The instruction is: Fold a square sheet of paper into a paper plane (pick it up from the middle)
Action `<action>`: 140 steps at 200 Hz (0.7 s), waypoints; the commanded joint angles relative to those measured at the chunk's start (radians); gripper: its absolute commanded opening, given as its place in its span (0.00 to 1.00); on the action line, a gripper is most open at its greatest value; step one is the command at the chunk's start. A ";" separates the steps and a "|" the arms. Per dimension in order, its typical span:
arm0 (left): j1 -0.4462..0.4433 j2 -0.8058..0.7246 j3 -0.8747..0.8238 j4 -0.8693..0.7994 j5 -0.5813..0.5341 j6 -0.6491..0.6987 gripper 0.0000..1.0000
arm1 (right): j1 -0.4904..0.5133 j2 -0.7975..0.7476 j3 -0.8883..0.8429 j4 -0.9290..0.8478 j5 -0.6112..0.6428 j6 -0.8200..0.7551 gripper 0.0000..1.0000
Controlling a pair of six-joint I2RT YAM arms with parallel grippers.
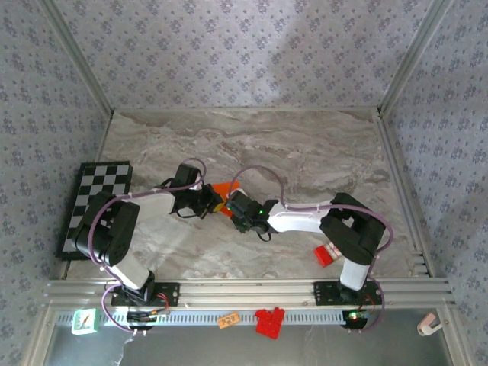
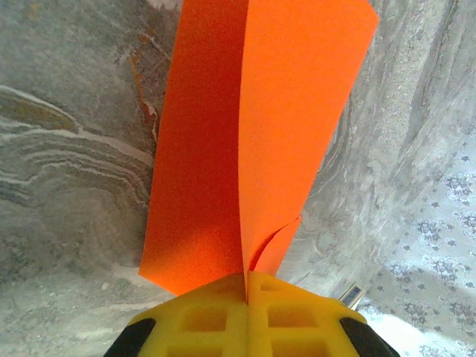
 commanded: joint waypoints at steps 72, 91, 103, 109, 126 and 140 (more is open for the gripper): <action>-0.005 -0.030 0.017 -0.037 -0.021 0.005 0.10 | 0.006 0.015 0.009 -0.047 0.009 0.011 0.21; 0.005 -0.047 0.018 -0.054 -0.032 0.012 0.16 | 0.000 0.012 -0.001 -0.030 -0.016 0.009 0.20; 0.016 -0.067 0.023 -0.071 -0.042 0.022 0.21 | -0.003 0.009 -0.013 -0.012 -0.038 0.008 0.20; 0.023 -0.078 0.025 -0.082 -0.048 0.028 0.24 | -0.006 0.008 -0.021 -0.001 -0.050 0.008 0.20; 0.042 -0.117 0.024 -0.103 -0.070 0.040 0.32 | -0.017 0.001 -0.042 0.033 -0.080 0.007 0.19; 0.056 -0.153 0.012 -0.110 -0.086 0.044 0.38 | -0.027 -0.003 -0.059 0.060 -0.100 0.008 0.19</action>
